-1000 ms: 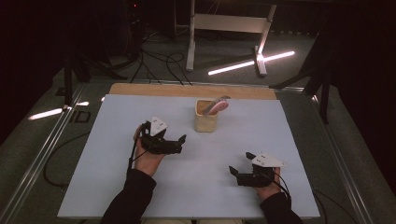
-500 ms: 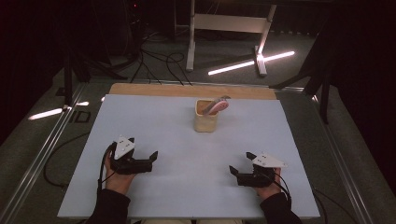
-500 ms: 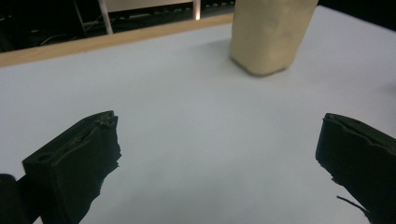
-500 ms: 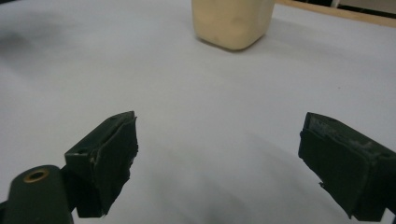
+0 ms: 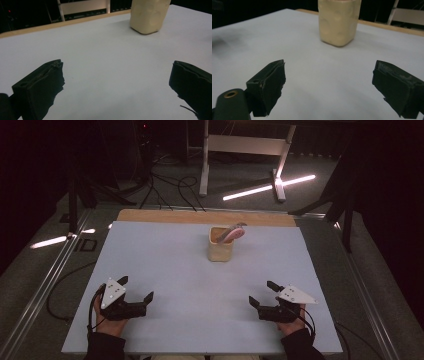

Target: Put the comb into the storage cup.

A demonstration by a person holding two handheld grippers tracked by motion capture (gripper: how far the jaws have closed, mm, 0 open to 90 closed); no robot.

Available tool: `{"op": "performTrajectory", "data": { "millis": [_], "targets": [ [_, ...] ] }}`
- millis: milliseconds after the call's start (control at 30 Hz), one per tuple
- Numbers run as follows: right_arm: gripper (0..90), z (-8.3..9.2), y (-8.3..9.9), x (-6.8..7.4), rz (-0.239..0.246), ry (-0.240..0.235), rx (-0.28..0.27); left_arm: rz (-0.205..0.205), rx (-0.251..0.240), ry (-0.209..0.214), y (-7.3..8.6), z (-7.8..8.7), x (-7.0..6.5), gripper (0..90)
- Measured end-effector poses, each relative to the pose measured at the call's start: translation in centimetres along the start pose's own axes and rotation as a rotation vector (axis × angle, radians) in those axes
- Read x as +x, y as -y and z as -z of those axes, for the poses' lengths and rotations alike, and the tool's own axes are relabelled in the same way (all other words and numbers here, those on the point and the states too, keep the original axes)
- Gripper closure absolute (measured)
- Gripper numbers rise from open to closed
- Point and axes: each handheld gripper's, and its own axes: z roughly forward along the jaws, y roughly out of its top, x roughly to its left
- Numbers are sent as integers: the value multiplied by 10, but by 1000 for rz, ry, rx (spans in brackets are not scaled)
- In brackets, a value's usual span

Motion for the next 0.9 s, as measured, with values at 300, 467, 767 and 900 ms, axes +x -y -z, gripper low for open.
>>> {"op": "performTrajectory", "data": {
  "millis": [300,467,767,900],
  "targets": [
    [105,4,-3,4,12,-6,-24,1,-59,-58,1,15,8,0],
    [105,9,-2,1,10,13,-26,11,-75,-77,2,18,11,0],
    [105,10,0,-2,7,24,-10,5,-80,-77,4,18,10,0],
    [105,7,0,-1,12,18,-1,10,-84,-76,4,19,11,0]
  ]
}}
